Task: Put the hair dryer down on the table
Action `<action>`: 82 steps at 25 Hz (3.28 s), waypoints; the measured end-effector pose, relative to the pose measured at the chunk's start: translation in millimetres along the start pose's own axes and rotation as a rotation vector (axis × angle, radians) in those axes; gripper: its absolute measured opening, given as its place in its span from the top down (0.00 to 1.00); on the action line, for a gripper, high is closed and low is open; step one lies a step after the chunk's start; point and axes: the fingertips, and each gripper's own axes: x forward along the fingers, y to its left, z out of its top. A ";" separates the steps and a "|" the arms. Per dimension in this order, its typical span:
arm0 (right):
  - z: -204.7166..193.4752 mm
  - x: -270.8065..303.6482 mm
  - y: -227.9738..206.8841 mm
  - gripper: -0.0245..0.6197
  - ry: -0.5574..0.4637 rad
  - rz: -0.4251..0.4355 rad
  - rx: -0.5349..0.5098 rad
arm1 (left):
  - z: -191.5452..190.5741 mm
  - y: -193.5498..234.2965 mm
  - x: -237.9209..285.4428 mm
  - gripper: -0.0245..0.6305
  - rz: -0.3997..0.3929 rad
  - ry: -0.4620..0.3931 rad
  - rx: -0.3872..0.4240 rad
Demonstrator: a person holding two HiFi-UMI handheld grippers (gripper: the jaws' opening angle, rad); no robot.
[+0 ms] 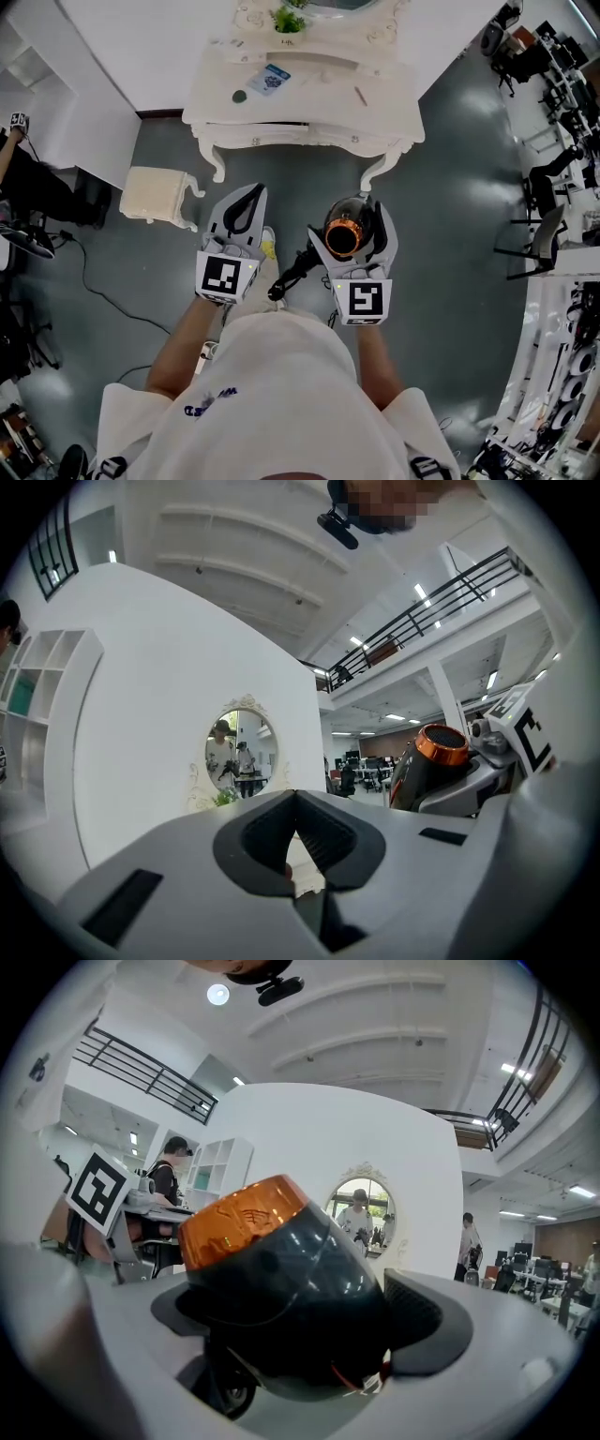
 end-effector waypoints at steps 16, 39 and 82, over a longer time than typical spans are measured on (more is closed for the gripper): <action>19.4 129.9 -49.3 0.10 0.006 -0.028 -0.028 | 10.1 77.8 123.0 0.95 -0.043 -0.011 -0.012; 21.5 293.8 -95.0 0.10 0.064 -0.013 -0.014 | 3.5 175.2 260.7 0.95 -0.052 0.025 -0.035; -47.2 401.3 -207.5 0.10 0.233 0.069 0.012 | -52.4 199.9 404.6 0.95 -0.010 0.174 -0.037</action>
